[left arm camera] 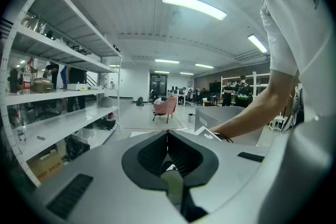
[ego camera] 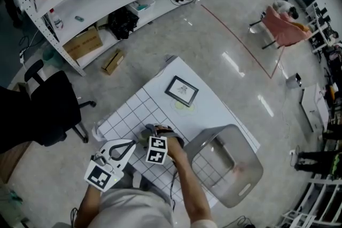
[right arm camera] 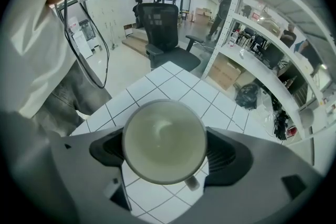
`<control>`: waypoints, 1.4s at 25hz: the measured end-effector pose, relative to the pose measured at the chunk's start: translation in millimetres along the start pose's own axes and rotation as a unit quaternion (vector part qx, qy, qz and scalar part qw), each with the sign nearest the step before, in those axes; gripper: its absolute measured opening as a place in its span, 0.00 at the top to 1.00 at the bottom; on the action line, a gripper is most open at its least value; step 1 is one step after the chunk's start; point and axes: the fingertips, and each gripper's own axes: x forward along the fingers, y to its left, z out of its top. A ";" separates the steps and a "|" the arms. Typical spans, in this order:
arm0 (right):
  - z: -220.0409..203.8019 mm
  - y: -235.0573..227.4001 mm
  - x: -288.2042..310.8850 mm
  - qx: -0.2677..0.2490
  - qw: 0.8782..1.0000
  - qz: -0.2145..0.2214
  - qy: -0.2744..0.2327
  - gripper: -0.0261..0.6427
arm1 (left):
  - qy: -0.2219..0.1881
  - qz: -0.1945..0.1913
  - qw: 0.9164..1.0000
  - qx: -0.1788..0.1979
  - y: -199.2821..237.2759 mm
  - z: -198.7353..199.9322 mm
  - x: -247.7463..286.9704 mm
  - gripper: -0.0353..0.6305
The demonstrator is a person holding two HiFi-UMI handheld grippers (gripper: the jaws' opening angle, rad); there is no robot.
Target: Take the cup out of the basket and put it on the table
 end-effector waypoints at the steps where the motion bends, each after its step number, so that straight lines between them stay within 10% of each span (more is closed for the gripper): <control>1: 0.3 0.8 0.0 0.000 1.000 0.002 -0.002 0.32 | 0.001 0.001 1.000 -0.001 0.3 -0.1 -0.3 0.93; 16: -4.4 1.7 -25.5 0.025 0.999 -0.028 0.009 0.31 | -0.006 -0.012 1.000 0.007 -2.1 1.8 -2.9 0.93; 22: 26.6 -10.6 -83.1 0.042 0.991 -0.124 -0.041 0.31 | -0.035 -0.007 0.999 -0.020 5.4 17.9 -13.9 0.93; 27: 65.3 -34.8 -183.0 0.133 0.933 -0.281 -0.182 0.33 | -0.046 -0.005 0.999 0.000 10.2 35.1 -22.0 0.93; 31: 69.2 -25.1 -247.7 0.214 0.870 -0.337 -0.289 0.59 | -0.056 -0.018 0.998 0.012 2.7 45.3 -22.0 0.93; 35: 61.7 -8.1 -283.8 0.249 0.832 -0.362 -0.338 0.82 | -0.062 -0.038 0.997 0.019 -9.7 51.8 -20.4 0.93</control>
